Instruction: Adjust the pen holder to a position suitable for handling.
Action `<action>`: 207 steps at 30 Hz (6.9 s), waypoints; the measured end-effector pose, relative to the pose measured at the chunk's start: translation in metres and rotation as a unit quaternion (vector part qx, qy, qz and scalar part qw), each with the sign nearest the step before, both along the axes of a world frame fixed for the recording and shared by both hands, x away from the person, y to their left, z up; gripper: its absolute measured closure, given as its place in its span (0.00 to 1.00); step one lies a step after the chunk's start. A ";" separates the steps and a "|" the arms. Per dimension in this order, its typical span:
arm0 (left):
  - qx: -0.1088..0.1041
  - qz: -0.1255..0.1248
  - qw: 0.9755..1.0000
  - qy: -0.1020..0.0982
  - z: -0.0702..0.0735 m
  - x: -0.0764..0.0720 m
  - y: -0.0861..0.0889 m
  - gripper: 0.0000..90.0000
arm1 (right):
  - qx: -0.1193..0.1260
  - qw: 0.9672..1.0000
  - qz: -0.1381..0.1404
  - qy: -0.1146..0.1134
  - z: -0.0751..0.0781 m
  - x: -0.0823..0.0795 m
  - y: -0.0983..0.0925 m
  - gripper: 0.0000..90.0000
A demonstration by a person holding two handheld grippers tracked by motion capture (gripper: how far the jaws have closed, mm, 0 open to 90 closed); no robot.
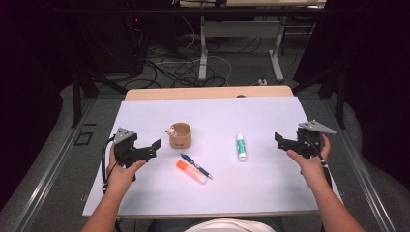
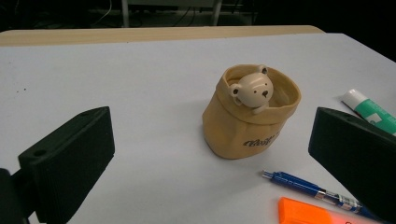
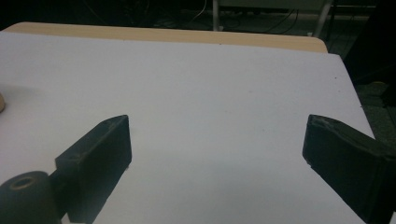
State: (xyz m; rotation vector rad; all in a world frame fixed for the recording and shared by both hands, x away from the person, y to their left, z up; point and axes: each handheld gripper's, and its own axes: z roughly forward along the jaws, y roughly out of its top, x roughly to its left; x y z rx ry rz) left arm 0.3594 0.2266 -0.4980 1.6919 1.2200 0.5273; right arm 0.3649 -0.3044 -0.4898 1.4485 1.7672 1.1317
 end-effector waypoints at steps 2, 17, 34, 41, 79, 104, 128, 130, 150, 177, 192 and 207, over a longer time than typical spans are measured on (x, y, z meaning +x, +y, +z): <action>0.001 0.002 1.000 0.001 0.000 0.000 0.000 0.00 | -0.010 1.000 0.007 0.000 -0.002 0.001 0.001 0.10; 0.000 0.003 1.000 0.009 -0.002 -0.001 -0.002 0.02 | -0.027 0.999 0.036 0.024 -0.008 0.001 0.018 0.16; -0.003 -0.007 1.000 0.014 -0.004 -0.003 -0.009 0.04 | 0.017 0.996 0.057 0.065 -0.013 0.003 0.039 0.14; 0.000 -0.009 1.000 0.013 -0.005 -0.003 -0.013 0.04 | 0.016 0.994 0.090 0.065 -0.010 0.002 0.049 0.17; 0.002 -0.005 1.000 0.022 -0.009 -0.001 -0.011 0.05 | -0.077 0.928 0.333 0.150 -0.016 -0.013 0.209 0.54; 0.000 -0.006 1.000 0.025 -0.011 0.000 -0.011 0.05 | -0.125 0.901 0.370 0.188 -0.042 -0.020 0.255 0.67; 0.003 -0.005 1.000 0.023 -0.011 0.000 -0.010 0.05 | -0.153 0.900 0.351 0.208 -0.053 -0.024 0.268 0.72; 0.004 -0.005 1.000 0.024 -0.011 0.001 -0.009 0.05 | -0.161 0.899 0.351 0.207 -0.053 -0.024 0.269 0.72; 0.002 -0.006 1.000 0.027 -0.012 0.001 -0.009 0.05 | -0.175 0.904 0.316 0.226 -0.050 -0.026 0.276 0.74; -0.009 -0.009 1.000 0.011 -0.006 -0.002 -0.007 0.12 | -0.101 0.934 0.321 0.122 -0.030 -0.037 0.257 0.74; -0.033 -0.032 0.999 0.013 0.005 -0.007 -0.018 0.22 | -0.088 0.951 0.293 0.031 -0.020 -0.036 0.240 0.74; -0.100 -0.056 0.993 0.038 0.015 -0.012 -0.028 0.29 | -0.083 0.956 0.280 0.006 -0.013 -0.037 0.231 0.74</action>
